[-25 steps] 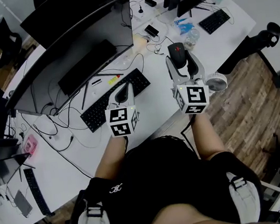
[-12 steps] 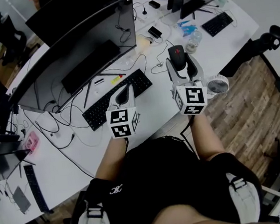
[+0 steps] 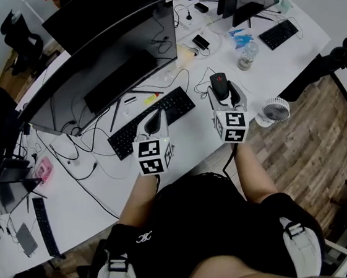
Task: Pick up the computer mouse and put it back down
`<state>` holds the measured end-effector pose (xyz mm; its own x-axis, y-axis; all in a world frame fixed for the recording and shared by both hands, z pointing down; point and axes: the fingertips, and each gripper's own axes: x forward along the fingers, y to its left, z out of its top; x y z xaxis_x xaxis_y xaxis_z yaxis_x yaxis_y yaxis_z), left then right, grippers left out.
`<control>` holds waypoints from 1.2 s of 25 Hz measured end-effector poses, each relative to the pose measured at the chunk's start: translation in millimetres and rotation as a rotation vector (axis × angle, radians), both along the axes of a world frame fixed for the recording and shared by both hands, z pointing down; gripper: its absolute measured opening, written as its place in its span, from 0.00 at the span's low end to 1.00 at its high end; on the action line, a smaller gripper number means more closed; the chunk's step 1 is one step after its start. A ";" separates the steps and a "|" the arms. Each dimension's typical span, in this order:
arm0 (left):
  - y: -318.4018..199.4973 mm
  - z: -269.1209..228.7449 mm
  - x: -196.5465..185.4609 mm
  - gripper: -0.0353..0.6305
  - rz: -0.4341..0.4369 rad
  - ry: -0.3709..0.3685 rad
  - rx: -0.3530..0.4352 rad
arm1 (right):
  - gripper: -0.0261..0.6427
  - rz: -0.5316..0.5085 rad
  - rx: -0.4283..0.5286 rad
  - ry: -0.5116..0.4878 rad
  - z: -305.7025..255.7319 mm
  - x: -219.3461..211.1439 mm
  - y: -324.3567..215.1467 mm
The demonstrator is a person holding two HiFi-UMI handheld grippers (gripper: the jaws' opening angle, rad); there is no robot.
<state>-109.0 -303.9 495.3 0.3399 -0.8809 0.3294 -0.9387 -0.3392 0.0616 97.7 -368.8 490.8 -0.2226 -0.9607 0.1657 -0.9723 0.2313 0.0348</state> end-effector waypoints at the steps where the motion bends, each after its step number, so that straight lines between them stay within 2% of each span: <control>1: 1.0 0.3 -0.8 0.13 -0.002 -0.006 -0.001 | 0.44 0.001 -0.023 -0.001 11.4 0.5 -0.8; 16: 1.2 0.4 -14.4 0.13 -0.042 -0.038 -0.004 | 0.44 0.016 -0.449 0.059 206.5 14.6 14.3; 23: -2.3 2.8 -15.7 0.13 -0.052 -0.040 -0.010 | 0.44 -0.017 -0.552 0.084 251.4 16.0 24.1; 30: -2.4 3.3 -17.7 0.13 -0.060 -0.033 -0.012 | 0.44 -0.059 -0.620 0.131 263.7 5.8 29.1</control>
<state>-126.7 -306.3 498.7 0.2755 -0.8952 0.3502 -0.9588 -0.2819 0.0337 103.5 -339.6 754.5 -0.2130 -0.6643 0.7165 -0.9539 0.3000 -0.0054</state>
